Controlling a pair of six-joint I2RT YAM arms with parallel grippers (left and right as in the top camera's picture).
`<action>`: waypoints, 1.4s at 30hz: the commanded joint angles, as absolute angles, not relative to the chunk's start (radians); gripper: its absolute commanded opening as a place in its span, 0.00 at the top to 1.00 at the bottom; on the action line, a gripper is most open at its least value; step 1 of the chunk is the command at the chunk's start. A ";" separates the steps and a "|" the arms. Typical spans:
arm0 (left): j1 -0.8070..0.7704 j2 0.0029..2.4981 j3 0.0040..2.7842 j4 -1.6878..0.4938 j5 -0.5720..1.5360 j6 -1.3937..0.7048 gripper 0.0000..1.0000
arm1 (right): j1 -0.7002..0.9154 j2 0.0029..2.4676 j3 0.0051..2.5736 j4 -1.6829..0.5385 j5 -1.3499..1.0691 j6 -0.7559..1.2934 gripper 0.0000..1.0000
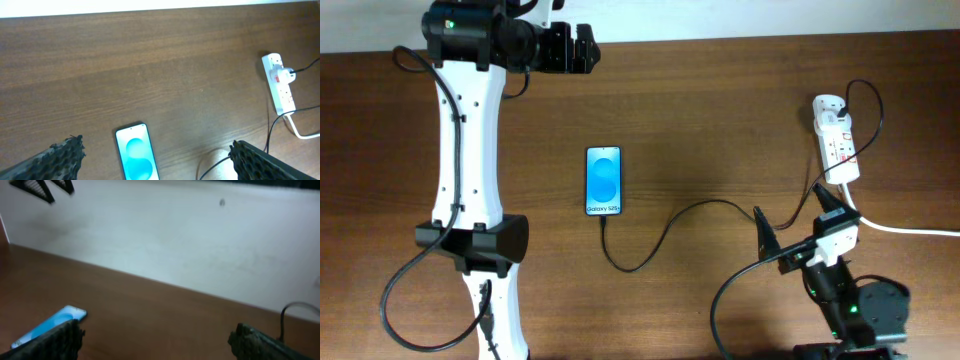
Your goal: Plug charger to phone and switch on socket
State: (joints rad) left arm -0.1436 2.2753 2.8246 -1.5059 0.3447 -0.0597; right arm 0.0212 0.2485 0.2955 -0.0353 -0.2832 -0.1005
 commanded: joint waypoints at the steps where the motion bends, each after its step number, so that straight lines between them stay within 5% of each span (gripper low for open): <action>1: -0.142 2.274 2.835 -1.505 0.352 -0.047 0.01 | 0.033 0.170 0.152 0.038 -0.223 -0.084 0.02; 35: -0.141 2.272 2.816 -1.503 0.308 -0.039 0.01 | 0.033 0.003 0.006 -0.068 -0.122 -0.070 0.02; 39: -0.144 2.143 2.565 -1.413 0.316 0.001 0.01 | 0.033 0.003 0.006 -0.068 -0.122 -0.070 0.02; 42: -0.144 1.853 2.011 -1.048 0.316 0.002 0.01 | 0.033 0.003 0.006 -0.068 -0.122 -0.070 0.02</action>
